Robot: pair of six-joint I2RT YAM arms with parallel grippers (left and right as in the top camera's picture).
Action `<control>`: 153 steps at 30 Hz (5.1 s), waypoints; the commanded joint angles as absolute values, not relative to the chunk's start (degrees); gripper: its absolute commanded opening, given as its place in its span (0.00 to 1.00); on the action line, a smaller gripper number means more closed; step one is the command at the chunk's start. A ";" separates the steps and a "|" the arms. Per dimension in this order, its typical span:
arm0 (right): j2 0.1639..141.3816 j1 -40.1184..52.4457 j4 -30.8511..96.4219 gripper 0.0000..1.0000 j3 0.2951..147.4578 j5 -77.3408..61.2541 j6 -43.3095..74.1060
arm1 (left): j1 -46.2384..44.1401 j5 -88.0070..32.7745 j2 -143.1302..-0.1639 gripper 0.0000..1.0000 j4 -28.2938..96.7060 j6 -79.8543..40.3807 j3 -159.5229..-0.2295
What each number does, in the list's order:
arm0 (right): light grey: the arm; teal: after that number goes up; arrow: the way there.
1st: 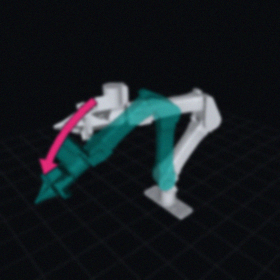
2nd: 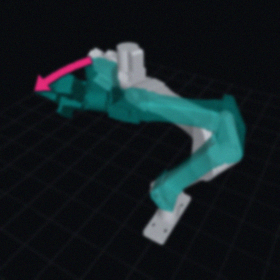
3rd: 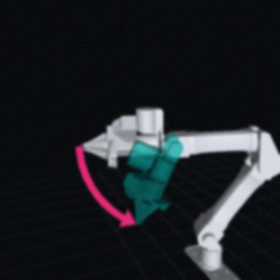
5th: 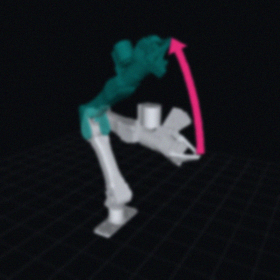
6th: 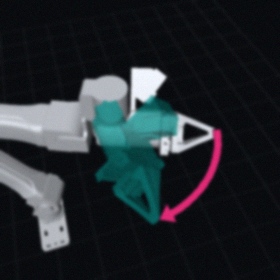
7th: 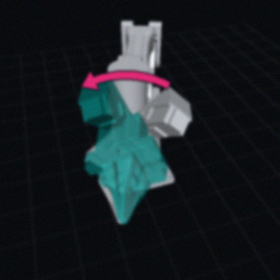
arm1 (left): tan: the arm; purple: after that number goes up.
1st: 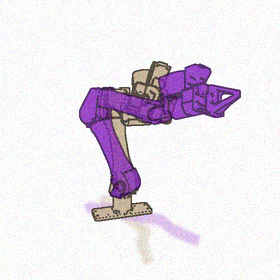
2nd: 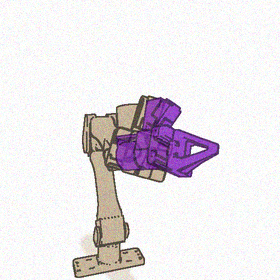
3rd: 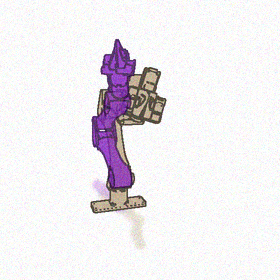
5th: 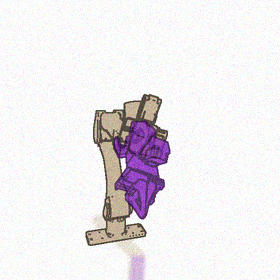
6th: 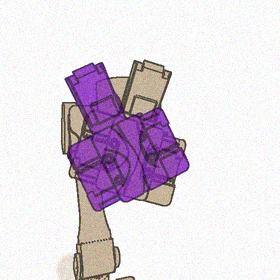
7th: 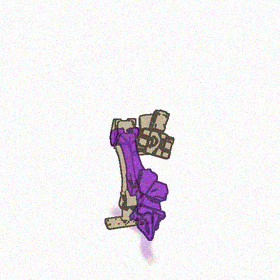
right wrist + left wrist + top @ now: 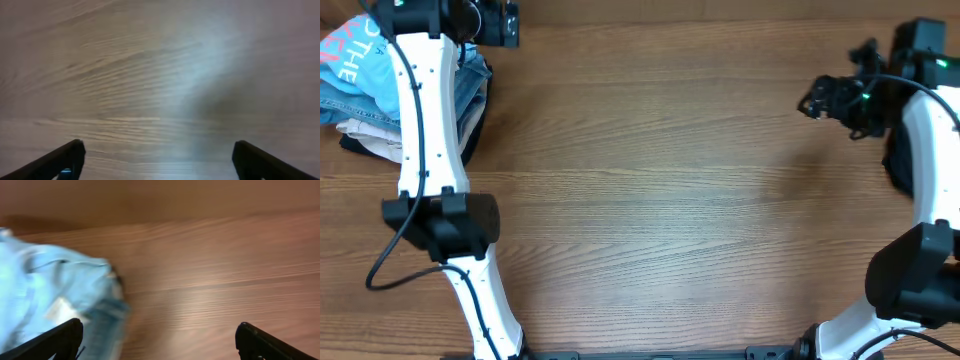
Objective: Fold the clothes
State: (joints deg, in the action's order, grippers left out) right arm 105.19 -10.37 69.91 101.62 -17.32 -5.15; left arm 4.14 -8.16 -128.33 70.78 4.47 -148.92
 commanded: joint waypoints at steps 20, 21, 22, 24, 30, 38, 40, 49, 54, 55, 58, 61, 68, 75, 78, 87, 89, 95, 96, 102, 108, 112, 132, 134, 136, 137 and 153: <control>101.82 7.07 96.20 1.00 138.23 -10.31 -10.55 | -7.64 -17.43 -116.62 1.00 76.71 -12.88 -150.87; 101.82 7.07 96.20 1.00 138.23 -10.31 -10.55 | -7.64 -17.45 -116.62 1.00 76.71 -12.88 -150.87; 101.82 7.07 96.20 1.00 138.23 -10.31 -10.55 | -7.64 -17.45 -116.62 1.00 76.71 -12.88 -150.87; 101.82 7.07 96.20 1.00 138.23 -10.31 -10.55 | -7.64 -17.45 -116.62 1.00 76.71 -12.88 -150.87; 97.95 7.07 95.48 1.00 136.64 -11.07 -10.46 | -7.64 -17.43 -116.62 1.00 76.71 -12.88 -150.87; 74.81 7.01 87.53 1.00 117.95 -8.93 -1.72 | -7.64 -17.45 -116.62 1.00 76.71 -12.88 -150.87; 64.23 6.28 70.08 1.00 99.94 -5.56 -1.93 | -7.64 -17.43 -116.62 1.00 76.71 -12.88 -150.87; 31.33 2.39 12.73 1.00 32.03 -12.84 -1.89 | -7.64 -17.45 -116.62 1.00 76.71 -12.88 -150.87; 16.99 1.98 9.04 1.00 14.24 -12.93 -1.89 | -7.64 -17.45 -116.62 1.00 76.71 -12.88 -150.87; 13.80 1.74 9.04 1.00 11.07 -12.97 -1.87 | -7.64 -17.43 -116.62 1.00 76.71 -12.88 -150.87; 7.46 1.74 9.06 1.00 5.67 -12.95 -1.89 | -7.64 -17.45 -116.62 1.00 76.71 -12.88 -150.87; 2.46 1.74 8.86 1.00 2.66 -12.49 -1.89 | -7.64 -17.45 -116.62 1.00 76.71 -12.88 -150.87; 0.16 1.74 7.73 1.00 2.09 -6.22 -1.87 | -7.64 -17.45 -116.62 1.00 76.71 -12.88 -150.87; 0.16 1.58 7.31 1.00 1.89 -6.22 -1.87 | -7.64 -17.45 -116.62 1.00 76.71 -12.88 -150.87; 0.16 1.58 7.31 1.00 1.89 -6.22 -1.87 | -7.64 -17.43 -116.62 1.00 76.71 -12.88 -150.87; 0.16 1.58 7.31 1.00 1.89 -6.22 -1.87 | -7.64 -14.00 -116.62 1.00 78.06 -11.55 -150.87; 0.16 1.58 7.31 1.00 1.89 -6.22 -1.87 | -7.64 -8.84 -116.66 1.00 80.66 -11.57 -150.82; 0.16 1.58 7.31 1.00 1.89 -6.22 -1.87 | -9.41 -13.63 -113.16 1.00 72.47 4.47 -144.75; 0.16 1.58 7.31 1.00 1.89 -6.22 -1.87 | -9.65 -13.78 -111.07 1.00 68.45 5.21 -140.42; 0.16 1.58 7.31 1.00 1.89 -6.22 -1.87 | -9.76 -10.48 -89.03 1.00 45.65 5.13 -97.49; 0.16 1.58 7.31 1.00 1.89 -6.22 -1.87 | -8.88 -7.09 -65.32 1.00 33.19 5.10 -61.84; 0.16 1.58 7.31 1.00 1.89 -6.22 -1.87 | -6.24 -7.55 -51.20 1.00 27.07 2.17 -45.28; 0.16 1.58 7.31 1.00 1.89 -6.22 -1.87 | 2.07 -10.11 -1.74 1.00 -1.61 0.67 -0.25; 0.16 1.58 7.31 1.00 1.89 -6.22 -1.87 | 2.37 -9.89 -0.14 1.00 -0.54 0.91 -0.27; 0.16 1.58 7.31 1.00 1.89 -6.22 -1.87 | 2.72 -9.91 -0.14 1.00 1.67 0.89 -0.27; 0.16 1.58 7.31 1.00 1.89 -6.22 -1.87 | 2.72 -9.85 -0.16 1.00 3.73 0.89 -0.27; 0.16 1.58 7.31 1.00 1.89 -6.22 -1.87 | 2.70 -9.91 -0.25 1.00 3.33 0.89 -0.27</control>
State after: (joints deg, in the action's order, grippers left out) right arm 0.62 1.87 7.53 2.24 -6.98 -2.09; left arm 2.37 -9.39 -0.80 3.38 1.43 -0.49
